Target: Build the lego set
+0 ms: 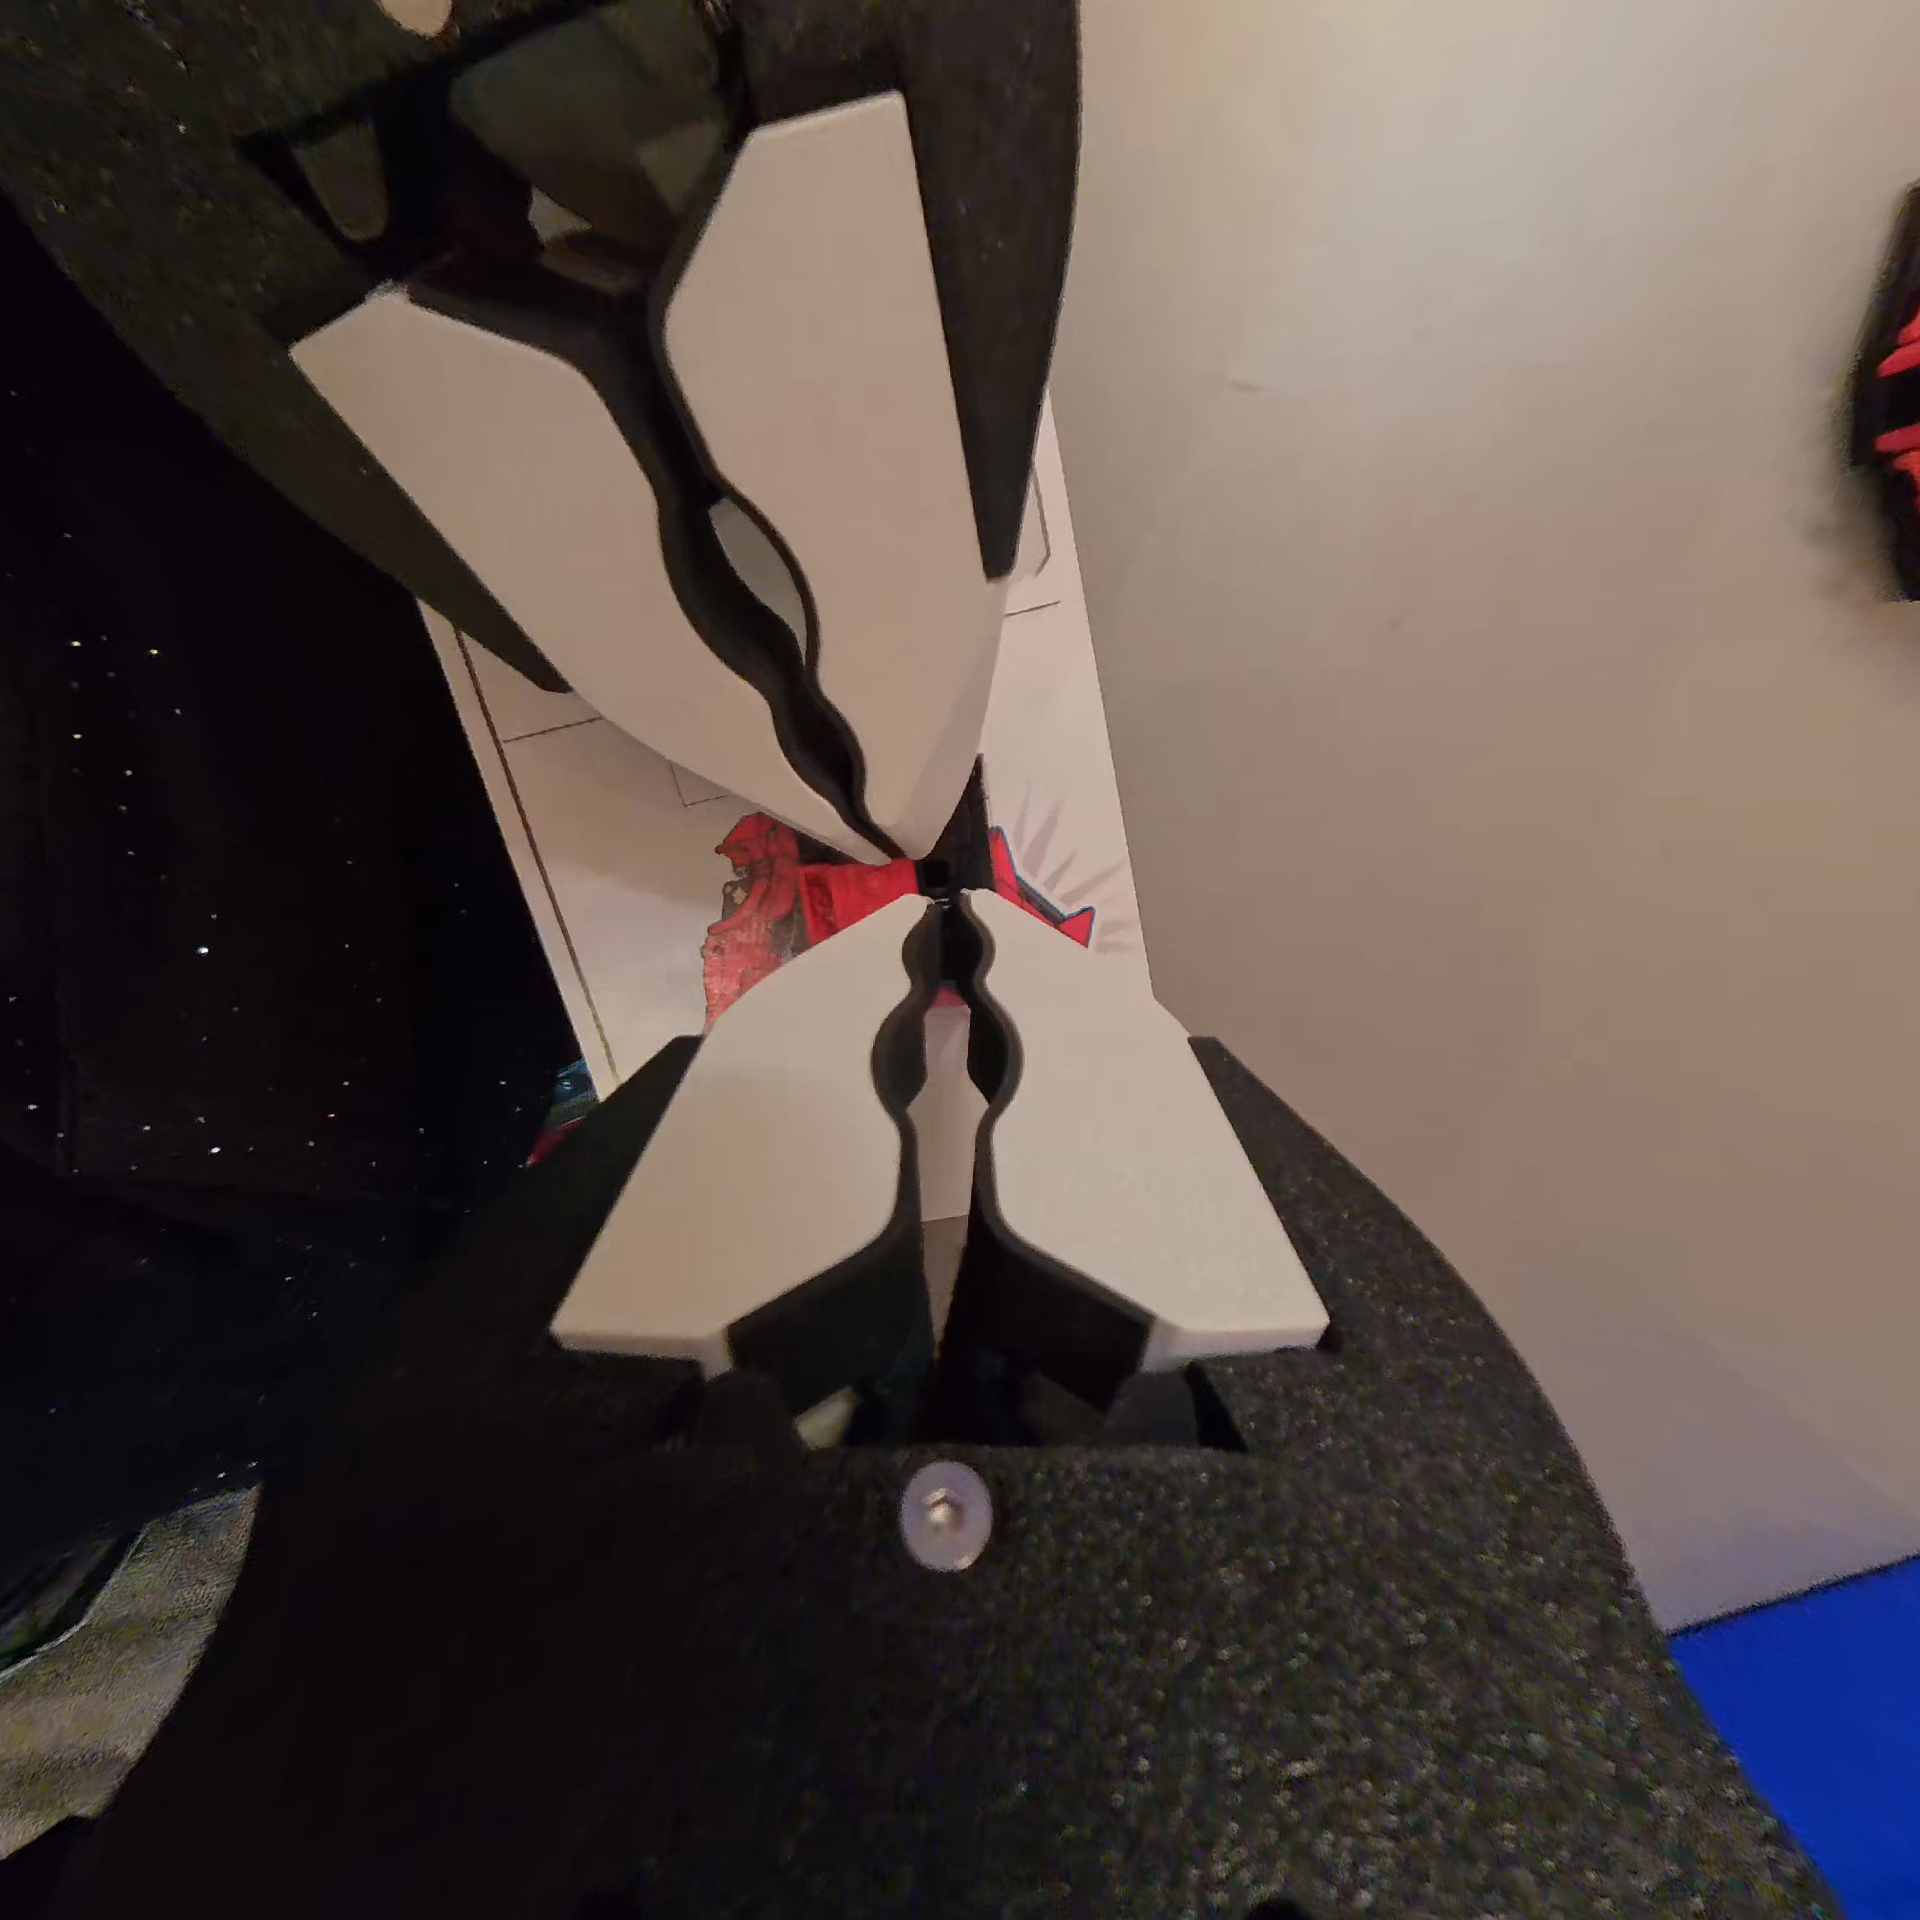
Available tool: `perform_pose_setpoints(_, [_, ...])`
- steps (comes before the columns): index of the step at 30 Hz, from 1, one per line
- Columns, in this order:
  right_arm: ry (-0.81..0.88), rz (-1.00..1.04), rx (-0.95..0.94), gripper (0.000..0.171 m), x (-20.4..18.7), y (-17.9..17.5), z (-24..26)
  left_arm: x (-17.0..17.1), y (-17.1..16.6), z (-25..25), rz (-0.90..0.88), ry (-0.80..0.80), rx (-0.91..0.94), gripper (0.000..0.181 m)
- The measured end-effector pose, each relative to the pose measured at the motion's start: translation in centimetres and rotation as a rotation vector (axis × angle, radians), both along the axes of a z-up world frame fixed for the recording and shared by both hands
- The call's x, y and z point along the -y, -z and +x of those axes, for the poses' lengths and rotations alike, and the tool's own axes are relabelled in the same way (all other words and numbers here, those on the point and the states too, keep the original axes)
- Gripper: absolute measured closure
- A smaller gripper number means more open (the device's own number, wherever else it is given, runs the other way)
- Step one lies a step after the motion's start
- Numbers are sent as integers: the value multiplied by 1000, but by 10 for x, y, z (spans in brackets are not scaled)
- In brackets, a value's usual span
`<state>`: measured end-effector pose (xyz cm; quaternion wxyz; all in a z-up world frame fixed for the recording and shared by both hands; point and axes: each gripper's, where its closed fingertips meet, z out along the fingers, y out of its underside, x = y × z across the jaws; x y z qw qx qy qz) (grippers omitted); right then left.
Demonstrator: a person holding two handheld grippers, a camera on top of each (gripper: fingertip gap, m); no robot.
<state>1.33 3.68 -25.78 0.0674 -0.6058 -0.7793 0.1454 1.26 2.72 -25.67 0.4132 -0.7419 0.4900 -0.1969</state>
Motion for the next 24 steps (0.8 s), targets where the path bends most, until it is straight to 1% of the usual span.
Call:
perform_pose_setpoints(5, [1,1,9,169,0,0,0,0,0,0,-11,3,5,181])
perform_pose_setpoints(10, [-25,71,-22,169,0,0,0,0,0,0,-12,4,5,181])
perform_pose_setpoints(13, [-75,136,-67,168,0,-1,-1,0,0,0,-10,2,4,181])
perform_pose_setpoints(14, [-73,170,-92,159,-4,-2,-3,0,0,0,-8,1,3,181])
perform_pose_setpoints(15, [-74,186,-103,143,-8,-3,-2,0,0,-1,-7,0,2,181])
perform_pose_setpoints(17, [-68,143,-126,141,-7,-2,0,0,0,-1,-8,-1,2,181])
perform_pose_setpoints(20, [-28,72,-209,138,-9,-8,0,0,0,-1,-22,-4,10,181])
perform_pose_setpoints(22, [7,35,-275,138,-12,-20,3,-1,0,-2,-29,-12,16,179])
perform_pose_setpoints(24, [54,-10,-375,140,-13,-41,11,-2,-2,-3,-29,-18,30,174])
